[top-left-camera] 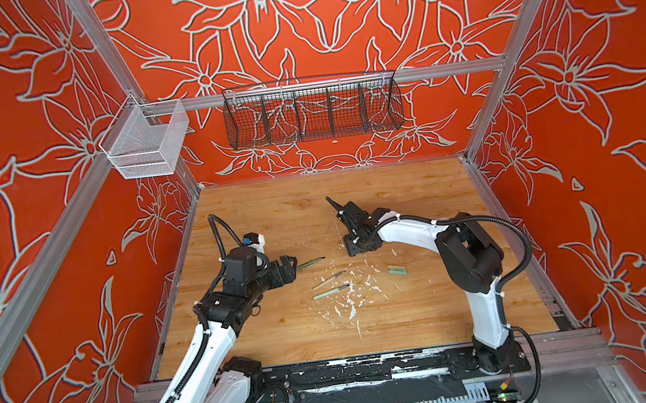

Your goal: Insert the pens into the pen caps

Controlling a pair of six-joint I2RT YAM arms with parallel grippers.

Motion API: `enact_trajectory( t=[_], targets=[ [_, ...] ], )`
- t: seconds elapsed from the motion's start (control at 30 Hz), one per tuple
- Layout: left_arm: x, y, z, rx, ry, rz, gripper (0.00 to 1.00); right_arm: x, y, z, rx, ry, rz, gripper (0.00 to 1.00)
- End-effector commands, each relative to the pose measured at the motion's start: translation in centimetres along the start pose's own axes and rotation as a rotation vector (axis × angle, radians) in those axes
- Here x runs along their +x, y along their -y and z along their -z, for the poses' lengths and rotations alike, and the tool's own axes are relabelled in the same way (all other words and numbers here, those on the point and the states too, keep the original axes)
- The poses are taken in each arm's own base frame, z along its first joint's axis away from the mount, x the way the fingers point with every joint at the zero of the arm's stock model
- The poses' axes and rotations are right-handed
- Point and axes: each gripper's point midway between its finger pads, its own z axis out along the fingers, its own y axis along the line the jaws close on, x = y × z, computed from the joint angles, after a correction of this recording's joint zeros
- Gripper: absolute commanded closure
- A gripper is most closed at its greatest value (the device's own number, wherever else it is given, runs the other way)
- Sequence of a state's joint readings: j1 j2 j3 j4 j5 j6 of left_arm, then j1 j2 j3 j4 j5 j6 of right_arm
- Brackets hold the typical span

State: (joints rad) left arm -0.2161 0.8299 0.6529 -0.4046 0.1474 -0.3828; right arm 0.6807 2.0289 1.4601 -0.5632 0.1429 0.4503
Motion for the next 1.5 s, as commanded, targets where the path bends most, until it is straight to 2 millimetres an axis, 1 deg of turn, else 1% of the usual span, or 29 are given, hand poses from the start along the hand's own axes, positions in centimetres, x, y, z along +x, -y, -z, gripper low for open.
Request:
enact_trajectory(
  t=[0.0, 0.2, 0.33, 0.43, 0.57, 0.63, 0.67, 0.7, 0.77, 0.87, 0.97, 1.03, 1.2, 1.23, 1.33, 1.47],
  targets=[
    [-0.5, 0.0, 0.5, -0.014, 0.015, -0.009, 0.03, 1.6, 1.8, -0.3, 0.105, -0.063, 0.05, 0.34],
    [-0.4, 0.0, 0.5, -0.01, 0.017, -0.007, 0.03, 2.3, 3.8, 0.5, 0.114, -0.074, 0.037, 0.33],
    [-0.1, -0.3, 0.4, -0.02, 0.013, -0.005, 0.03, 2.1, 4.2, 1.4, 0.109, -0.059, 0.05, 0.34],
    [-0.1, -0.3, 0.4, -0.023, 0.013, -0.006, 0.03, 1.3, 4.0, 2.3, 0.07, -0.033, 0.032, 0.34],
    [-0.2, -0.2, 0.4, -0.02, 0.013, -0.007, 0.03, 0.3, 3.5, 3.3, -0.053, -0.009, -0.057, 0.34],
    [-0.2, -0.2, 0.3, -0.019, 0.012, -0.008, 0.03, 0.1, 2.6, 3.4, -0.116, 0.0, -0.1, 0.34],
    [-0.2, -0.2, 0.3, -0.019, 0.011, -0.008, 0.03, 0.0, 1.9, 3.5, -0.14, 0.002, -0.1, 0.35],
    [-0.3, -0.2, 0.2, -0.019, 0.012, -0.01, 0.03, 0.0, 1.2, 3.4, -0.139, -0.001, -0.093, 0.35],
    [-0.3, -0.2, 0.1, -0.021, 0.01, -0.008, 0.03, -0.2, 0.7, 3.1, -0.087, 0.002, -0.062, 0.34],
    [-0.4, -0.2, 0.0, -0.017, 0.01, -0.007, 0.03, -0.2, 0.7, 1.7, 0.009, -0.014, -0.011, 0.33],
    [-0.3, -0.1, -0.1, -0.016, 0.004, -0.011, 0.03, -0.1, 1.4, 0.6, 0.105, -0.032, 0.032, 0.32],
    [-0.3, -0.2, 0.0, -0.021, 0.004, -0.012, 0.03, 0.0, 1.6, 0.2, 0.126, -0.042, 0.046, 0.32],
    [-0.4, -0.3, 0.0, -0.025, 0.011, -0.012, 0.03, 0.4, 0.9, -0.4, 0.12, -0.059, 0.063, 0.32],
    [-0.4, -0.3, 0.1, -0.025, 0.012, -0.012, 0.03, 0.6, 1.2, -0.5, 0.134, -0.064, 0.068, 0.32],
    [-0.5, -0.2, 0.2, -0.025, 0.017, -0.012, 0.03, 1.1, 3.3, -0.2, 0.226, -0.058, 0.091, 0.31],
    [-0.6, -0.3, 0.3, -0.026, 0.023, -0.015, 0.03, 2.4, 4.9, -0.1, 0.223, -0.095, 0.076, 0.31]
  ],
)
